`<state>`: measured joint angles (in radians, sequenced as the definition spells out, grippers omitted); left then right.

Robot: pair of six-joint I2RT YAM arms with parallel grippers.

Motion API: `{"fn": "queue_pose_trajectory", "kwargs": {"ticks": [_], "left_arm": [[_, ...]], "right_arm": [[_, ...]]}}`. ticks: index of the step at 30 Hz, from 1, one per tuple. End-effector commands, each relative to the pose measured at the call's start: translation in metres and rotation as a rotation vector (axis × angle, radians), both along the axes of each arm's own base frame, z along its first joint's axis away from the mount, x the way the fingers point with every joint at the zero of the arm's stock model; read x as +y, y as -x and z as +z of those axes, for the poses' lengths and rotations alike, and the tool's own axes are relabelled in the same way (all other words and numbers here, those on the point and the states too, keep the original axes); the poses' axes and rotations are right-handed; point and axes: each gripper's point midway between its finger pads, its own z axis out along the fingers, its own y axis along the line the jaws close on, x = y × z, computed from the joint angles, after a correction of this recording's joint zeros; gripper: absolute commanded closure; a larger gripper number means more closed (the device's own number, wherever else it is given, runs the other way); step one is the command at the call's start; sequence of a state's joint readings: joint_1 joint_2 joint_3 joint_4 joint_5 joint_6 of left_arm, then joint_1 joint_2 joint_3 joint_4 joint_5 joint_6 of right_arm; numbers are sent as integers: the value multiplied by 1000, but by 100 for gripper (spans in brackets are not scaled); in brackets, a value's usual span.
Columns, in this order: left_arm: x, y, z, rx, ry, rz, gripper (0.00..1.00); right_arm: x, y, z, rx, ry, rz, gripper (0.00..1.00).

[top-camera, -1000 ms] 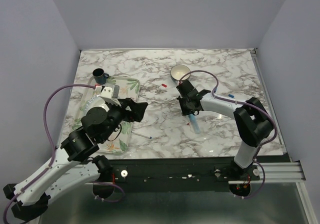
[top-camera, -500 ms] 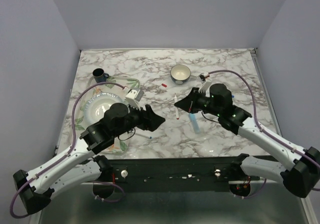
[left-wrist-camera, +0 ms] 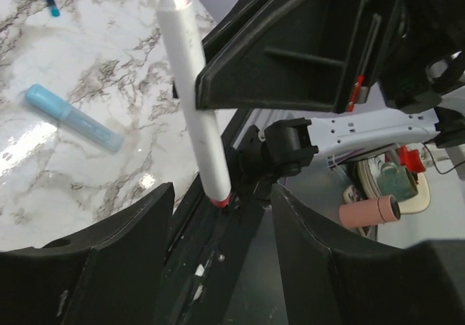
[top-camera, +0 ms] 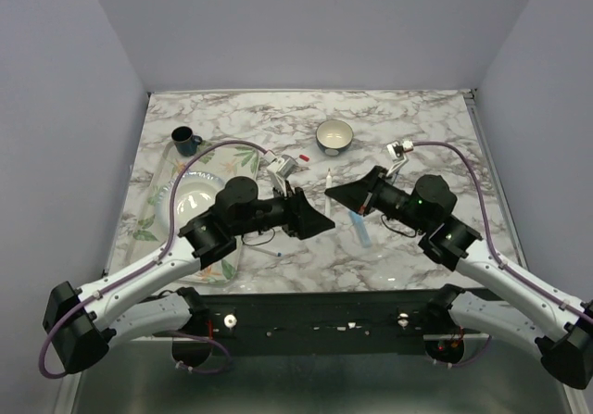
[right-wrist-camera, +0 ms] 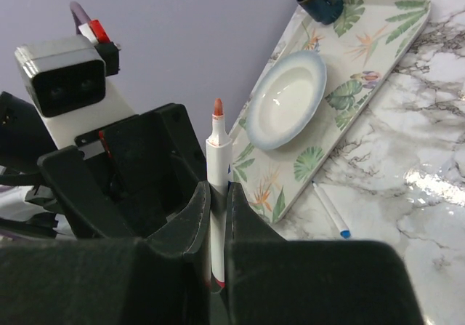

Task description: Insert the pens into the pen caps

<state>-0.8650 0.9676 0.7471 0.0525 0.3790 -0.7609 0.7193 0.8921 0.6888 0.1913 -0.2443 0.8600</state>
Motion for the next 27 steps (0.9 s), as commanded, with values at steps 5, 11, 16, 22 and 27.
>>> {"fn": "queue_pose_trajectory", "kwargs": {"ticks": [5,11,16,22,27], "left_arm": [[-12,2,39,-53,109,-60,51],[-14,7,42,-36,148,-88,64],[-19,7,43,-39,160,-103,75],[-26,11,49,-32,164,-163,100],[-25,12,54,-62,163,-174,100]], "right_arm": [[-3,10,15,-25,-83,-8,99],[-7,10,15,-20,-106,-41,99],[-10,9,18,-17,-106,-61,99],[-12,9,21,-30,-123,-69,99],[-2,31,24,-59,-154,66,77]]}}
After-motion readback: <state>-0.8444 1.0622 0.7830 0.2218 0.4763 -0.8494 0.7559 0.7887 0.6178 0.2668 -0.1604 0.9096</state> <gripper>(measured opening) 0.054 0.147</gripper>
